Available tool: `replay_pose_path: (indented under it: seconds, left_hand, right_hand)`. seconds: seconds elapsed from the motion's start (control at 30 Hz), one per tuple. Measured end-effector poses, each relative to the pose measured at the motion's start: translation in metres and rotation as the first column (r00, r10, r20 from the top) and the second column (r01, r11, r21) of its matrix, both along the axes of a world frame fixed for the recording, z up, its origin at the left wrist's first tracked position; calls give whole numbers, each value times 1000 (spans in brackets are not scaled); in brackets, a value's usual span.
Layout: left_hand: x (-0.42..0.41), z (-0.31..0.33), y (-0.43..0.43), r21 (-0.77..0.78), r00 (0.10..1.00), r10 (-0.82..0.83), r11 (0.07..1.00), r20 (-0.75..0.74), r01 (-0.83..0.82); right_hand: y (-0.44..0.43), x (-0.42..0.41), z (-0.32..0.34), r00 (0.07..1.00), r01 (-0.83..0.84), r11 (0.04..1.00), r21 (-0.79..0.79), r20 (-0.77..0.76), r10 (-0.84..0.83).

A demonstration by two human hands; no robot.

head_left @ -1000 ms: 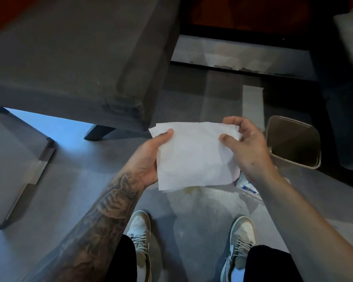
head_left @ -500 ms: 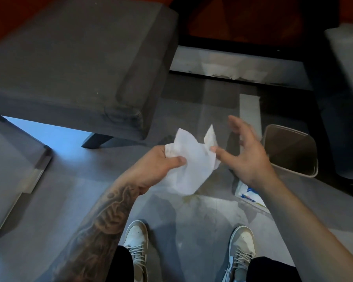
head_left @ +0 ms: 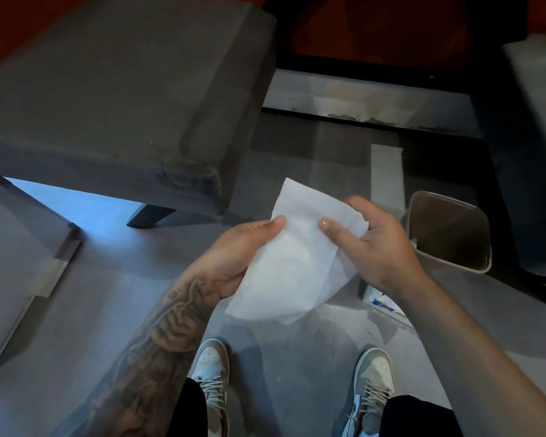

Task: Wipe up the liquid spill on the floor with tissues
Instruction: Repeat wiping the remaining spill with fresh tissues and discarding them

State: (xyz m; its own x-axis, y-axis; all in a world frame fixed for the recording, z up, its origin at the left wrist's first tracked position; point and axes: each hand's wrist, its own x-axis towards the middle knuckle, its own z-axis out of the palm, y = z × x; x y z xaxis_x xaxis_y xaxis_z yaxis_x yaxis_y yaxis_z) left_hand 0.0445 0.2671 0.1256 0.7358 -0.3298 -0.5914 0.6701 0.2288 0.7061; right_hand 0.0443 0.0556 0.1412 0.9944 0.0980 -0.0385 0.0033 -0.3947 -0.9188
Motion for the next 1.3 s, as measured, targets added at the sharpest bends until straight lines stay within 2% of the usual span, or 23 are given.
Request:
replay_pose_path:
  seconds: [0.17, 0.23, 0.33, 0.43, 0.5, 0.57, 0.63, 0.7, 0.77, 0.9, 1.0, 1.07, 1.13, 1.17, 1.23, 1.3]
  left_hand:
    - [1, 1, -1, -100, 996, 55, 993, -76, -62]
    - [2, 3, -1, -130, 994, 67, 988, -88, -78]
    - [-4, 2, -2, -201, 993, -70, 978, -91, 51]
    - [-9, -2, -5, -71, 959, -285, 956, -9, 283]
    - [-8, -1, -3, -6, 948, -317, 948, 38, 318]
    - [-3, 1, 0, 21, 966, -253, 968, 46, 252]
    - [3, -4, 1, -10, 997, -69, 998, 18, 70]
    - [6, -9, -1, -77, 994, 101, 992, -35, -103]
    - [6, -13, -3, -81, 977, 206, 974, -63, -210]
    - [5, -19, -11, -72, 943, 327, 941, -67, -332]
    - [4, -21, -15, -65, 920, 382, 920, -84, -387]
    - [4, -24, -18, -86, 907, 404, 906, -115, -414]
    - [4, -24, -20, -99, 898, 418, 897, -136, -432]
    - [3, -24, -21, -114, 902, 409, 898, -136, -424]
    - [1, -23, -21, -113, 921, 375, 916, -108, -386]
    - [1, -20, -20, -171, 944, 314, 929, -104, -328]
  right_hand:
    - [-3, 2, -1, 998, 52, 996, 76, -46, -49]
    - [-4, 4, -2, 988, 158, 977, 142, -22, -156]
    - [-9, 12, -2, 920, 387, 893, 231, -30, -391]
    - [-15, 18, -6, 846, 532, 805, 263, -134, -516]
    - [-19, 20, -4, 801, 596, 734, 324, -174, -573]
    - [-26, 25, 4, 741, 657, 628, 416, -201, -641]
    - [-32, 27, 16, 715, 675, 583, 453, -203, -669]
    - [-33, 25, 24, 751, 633, 635, 442, -153, -642]
    - [-28, 21, 30, 807, 553, 726, 409, -48, -588]
    - [-16, 12, 42, 894, 383, 892, 239, 149, -423]
    - [-10, 9, 51, 942, 267, 937, 225, 142, -303]
    - [-7, 9, 56, 961, 224, 872, 435, 53, -273]
    - [-9, 12, 59, 967, 232, 691, 684, -87, -238]
    - [-11, 14, 58, 966, 246, 607, 755, -140, -218]
    - [-18, 16, 52, 955, 294, 504, 812, -233, -182]
    - [-23, 19, 43, 933, 359, 501, 787, -313, -177]
